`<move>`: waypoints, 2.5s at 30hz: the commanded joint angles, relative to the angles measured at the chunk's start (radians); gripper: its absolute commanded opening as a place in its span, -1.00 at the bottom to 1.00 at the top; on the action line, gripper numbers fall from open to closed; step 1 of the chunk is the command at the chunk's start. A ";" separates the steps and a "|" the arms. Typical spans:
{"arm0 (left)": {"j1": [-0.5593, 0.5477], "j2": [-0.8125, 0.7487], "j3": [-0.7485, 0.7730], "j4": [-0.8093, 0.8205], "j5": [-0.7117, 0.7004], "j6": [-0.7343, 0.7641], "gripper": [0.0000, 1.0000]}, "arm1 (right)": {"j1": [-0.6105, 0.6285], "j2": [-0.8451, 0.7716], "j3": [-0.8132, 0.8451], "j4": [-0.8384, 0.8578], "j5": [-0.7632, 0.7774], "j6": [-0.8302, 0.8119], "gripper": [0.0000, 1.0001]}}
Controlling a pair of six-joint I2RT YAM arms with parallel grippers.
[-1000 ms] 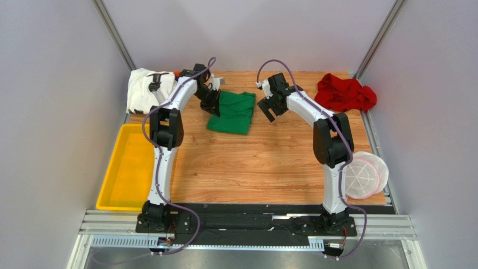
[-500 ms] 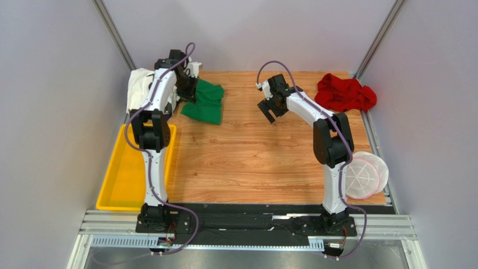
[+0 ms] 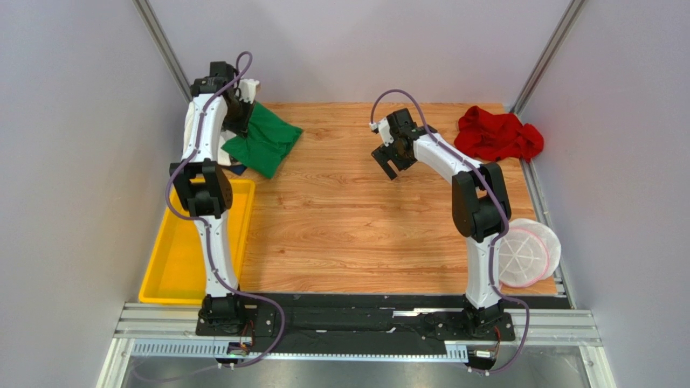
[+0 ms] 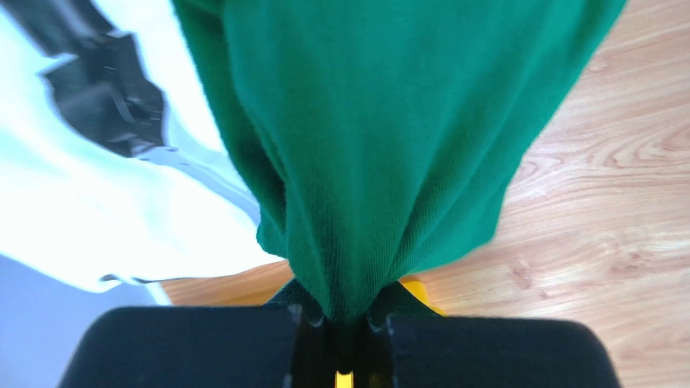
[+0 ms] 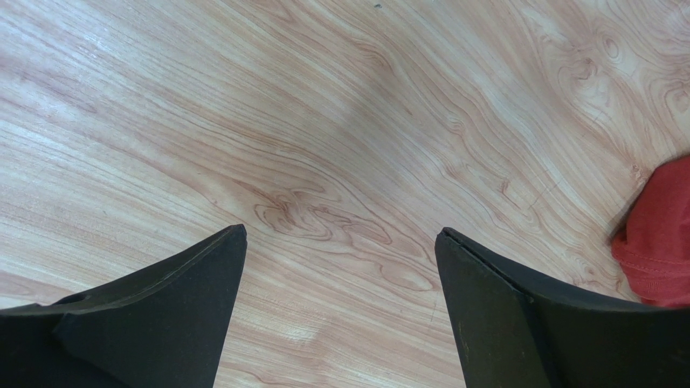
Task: Fold and stack the t-shirts
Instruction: Put the neatly folded tshirt into the corner of the board with the left arm
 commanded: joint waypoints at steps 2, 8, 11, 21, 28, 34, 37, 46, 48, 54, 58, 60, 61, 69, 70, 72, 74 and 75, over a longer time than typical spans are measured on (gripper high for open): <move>-0.005 -0.033 0.086 0.036 -0.093 0.083 -1.00 | -0.004 -0.019 -0.003 0.008 -0.018 -0.013 0.83; 0.010 -0.049 0.087 0.132 -0.197 0.092 -1.00 | -0.004 -0.008 -0.007 0.002 -0.018 -0.018 0.83; 0.024 -0.066 0.075 0.163 -0.193 0.074 -1.00 | -0.004 -0.009 -0.005 0.003 -0.022 -0.018 0.83; 0.122 -0.138 0.110 0.230 -0.206 0.047 -1.00 | -0.004 0.004 -0.005 0.002 -0.019 -0.018 0.83; 0.193 -0.170 0.090 0.255 -0.227 0.051 -1.00 | -0.004 0.011 -0.002 -0.003 -0.019 -0.018 0.83; 0.221 -0.179 0.005 0.276 -0.217 0.069 -1.00 | -0.005 0.015 0.003 -0.007 -0.025 -0.013 0.83; 0.221 -0.176 -0.051 0.272 -0.164 0.067 -1.00 | -0.004 0.020 0.007 -0.012 -0.025 -0.012 0.82; 0.159 -0.086 -0.158 0.249 -0.062 0.127 -1.00 | -0.002 0.026 0.015 -0.023 -0.034 -0.009 0.82; 0.145 -0.060 -0.135 0.249 -0.062 0.118 -1.00 | -0.002 0.026 0.016 -0.026 -0.036 -0.007 0.82; 0.130 0.029 -0.022 0.244 -0.163 0.104 -1.00 | -0.002 0.021 0.010 -0.032 -0.044 -0.009 0.82; 0.129 0.032 -0.022 0.276 -0.268 0.119 -1.00 | -0.002 0.026 0.010 -0.035 -0.054 -0.009 0.82; 0.129 0.020 -0.057 0.296 -0.320 0.136 -1.00 | 0.000 0.032 0.015 -0.036 -0.057 -0.007 0.82; 0.129 -0.001 -0.075 0.325 -0.335 0.142 -0.99 | 0.000 0.032 0.015 -0.039 -0.061 -0.009 0.82; 0.138 -0.099 -0.206 0.427 -0.424 0.156 -0.49 | -0.002 0.032 0.015 -0.043 -0.065 -0.009 0.82; 0.141 -0.107 -0.215 0.447 -0.430 0.153 -0.43 | 0.000 0.029 0.013 -0.043 -0.061 -0.009 0.82; 0.148 -0.135 -0.248 0.474 -0.449 0.149 -0.19 | 0.001 0.024 0.009 -0.038 -0.058 -0.013 0.82; 0.158 -0.152 -0.281 0.523 -0.479 0.149 0.02 | 0.001 0.018 0.010 -0.036 -0.053 -0.013 0.82; 0.159 -0.165 -0.291 0.555 -0.489 0.152 0.06 | 0.001 0.017 0.010 -0.036 -0.053 -0.013 0.82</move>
